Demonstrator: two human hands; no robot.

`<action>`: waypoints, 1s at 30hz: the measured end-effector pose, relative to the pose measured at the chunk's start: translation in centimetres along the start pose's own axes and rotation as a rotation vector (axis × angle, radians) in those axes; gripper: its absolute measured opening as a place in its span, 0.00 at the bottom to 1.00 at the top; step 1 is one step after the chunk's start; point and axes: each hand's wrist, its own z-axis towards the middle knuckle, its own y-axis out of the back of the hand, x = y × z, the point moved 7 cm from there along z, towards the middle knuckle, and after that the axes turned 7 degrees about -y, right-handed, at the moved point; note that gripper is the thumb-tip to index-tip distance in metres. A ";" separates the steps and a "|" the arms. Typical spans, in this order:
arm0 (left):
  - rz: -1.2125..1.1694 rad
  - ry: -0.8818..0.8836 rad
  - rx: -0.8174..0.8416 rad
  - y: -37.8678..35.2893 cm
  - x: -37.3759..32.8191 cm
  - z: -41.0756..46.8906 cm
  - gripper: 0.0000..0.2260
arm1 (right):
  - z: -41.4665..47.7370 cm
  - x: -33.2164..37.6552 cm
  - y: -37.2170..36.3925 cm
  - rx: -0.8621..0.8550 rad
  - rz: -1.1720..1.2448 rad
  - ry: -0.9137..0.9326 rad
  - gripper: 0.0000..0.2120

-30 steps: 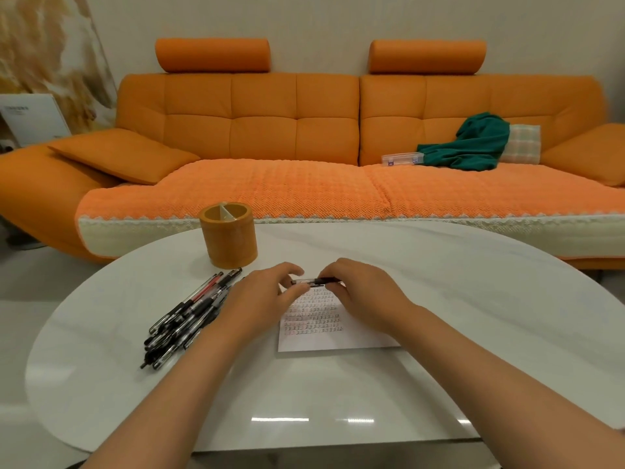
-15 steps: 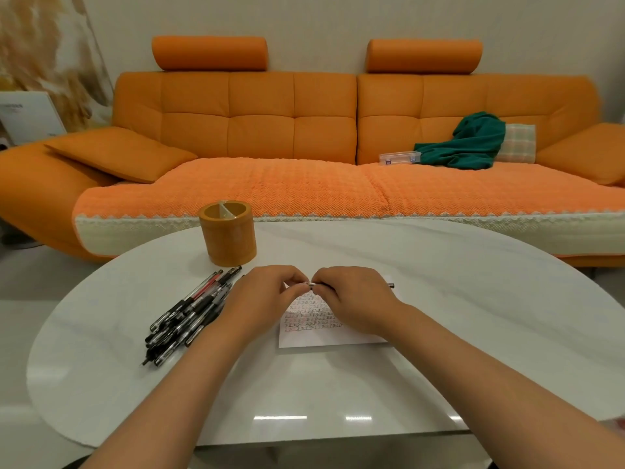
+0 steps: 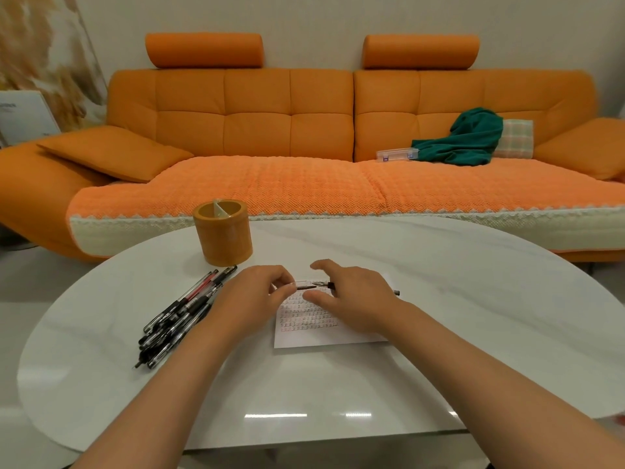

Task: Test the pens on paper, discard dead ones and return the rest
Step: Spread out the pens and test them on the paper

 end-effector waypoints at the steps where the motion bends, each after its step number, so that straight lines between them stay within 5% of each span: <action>1: 0.028 0.003 0.008 -0.1 0.1 0.0 0.02 | -0.1 -0.5 -0.1 -0.001 -0.004 -0.023 0.25; 8: 0.210 -0.030 0.175 -1.9 0.2 0.1 0.07 | -0.5 -3.0 -2.0 0.017 -0.134 -0.083 0.23; 17: 0.097 -0.097 0.198 -3.5 0.4 0.7 0.17 | 0.6 -3.9 -1.7 0.053 -0.036 -0.041 0.26; 23: 0.072 -0.112 0.174 -3.8 0.7 1.2 0.17 | 0.6 -1.3 2.4 -0.220 0.364 0.107 0.17; 28: 0.038 -0.100 0.251 -3.6 1.3 1.4 0.17 | 0.7 -1.1 0.5 0.034 0.895 -0.141 0.27; 30: 0.025 -0.104 0.280 -3.6 1.4 1.4 0.18 | 0.1 -0.6 -0.1 0.106 0.941 -0.126 0.23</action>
